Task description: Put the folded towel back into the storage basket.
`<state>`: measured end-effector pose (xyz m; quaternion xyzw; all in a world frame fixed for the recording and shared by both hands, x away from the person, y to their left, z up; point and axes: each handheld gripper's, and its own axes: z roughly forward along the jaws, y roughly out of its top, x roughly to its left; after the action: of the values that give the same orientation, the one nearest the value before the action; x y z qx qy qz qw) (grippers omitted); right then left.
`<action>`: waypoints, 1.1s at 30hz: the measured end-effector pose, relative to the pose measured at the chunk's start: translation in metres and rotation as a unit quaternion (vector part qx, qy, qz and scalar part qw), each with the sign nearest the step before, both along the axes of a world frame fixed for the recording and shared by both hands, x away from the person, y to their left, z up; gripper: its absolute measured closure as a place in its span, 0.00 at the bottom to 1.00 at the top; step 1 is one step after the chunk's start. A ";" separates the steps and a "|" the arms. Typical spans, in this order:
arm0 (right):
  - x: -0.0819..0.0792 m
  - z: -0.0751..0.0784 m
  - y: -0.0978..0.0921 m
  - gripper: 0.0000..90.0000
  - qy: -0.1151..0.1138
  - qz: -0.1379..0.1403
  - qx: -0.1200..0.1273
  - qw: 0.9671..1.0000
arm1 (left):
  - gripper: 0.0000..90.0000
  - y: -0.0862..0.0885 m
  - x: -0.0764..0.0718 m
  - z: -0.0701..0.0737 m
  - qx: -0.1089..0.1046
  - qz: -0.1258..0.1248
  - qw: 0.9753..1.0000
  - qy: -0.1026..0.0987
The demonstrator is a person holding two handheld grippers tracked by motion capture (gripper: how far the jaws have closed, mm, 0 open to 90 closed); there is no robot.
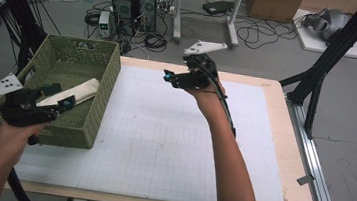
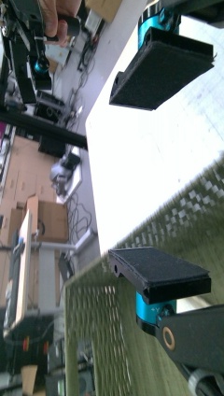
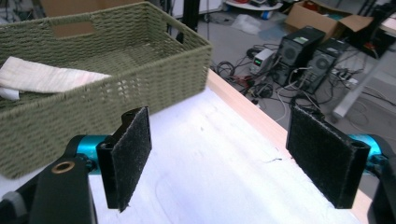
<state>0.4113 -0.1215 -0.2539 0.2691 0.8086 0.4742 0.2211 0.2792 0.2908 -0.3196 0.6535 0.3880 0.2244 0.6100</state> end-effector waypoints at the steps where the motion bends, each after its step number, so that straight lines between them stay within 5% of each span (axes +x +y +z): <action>1: -0.004 -0.002 -0.008 0.24 -0.001 -0.005 0.001 1.000 | 0.24 -0.005 0.001 -0.001 0.002 -0.010 1.000 0.000; 11: -0.046 -0.027 -0.077 0.23 -0.010 -0.049 0.009 0.999 | 0.24 -0.052 0.004 -0.012 0.008 -0.052 0.999 -0.007; 21: -0.093 -0.069 -0.126 0.14 -0.006 -0.094 0.019 0.995 | 0.25 -0.099 0.003 -0.027 0.024 -0.101 0.994 -0.019; 33: -0.141 -0.118 -0.167 0.13 -0.008 -0.139 0.026 0.990 | 0.26 -0.132 -0.002 -0.059 0.056 -0.118 0.991 -0.038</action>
<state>0.2705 -0.2889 -0.3721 0.3812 0.7489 0.4617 0.2841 0.2770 0.1592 -0.3785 0.7188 0.2712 0.1974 0.6089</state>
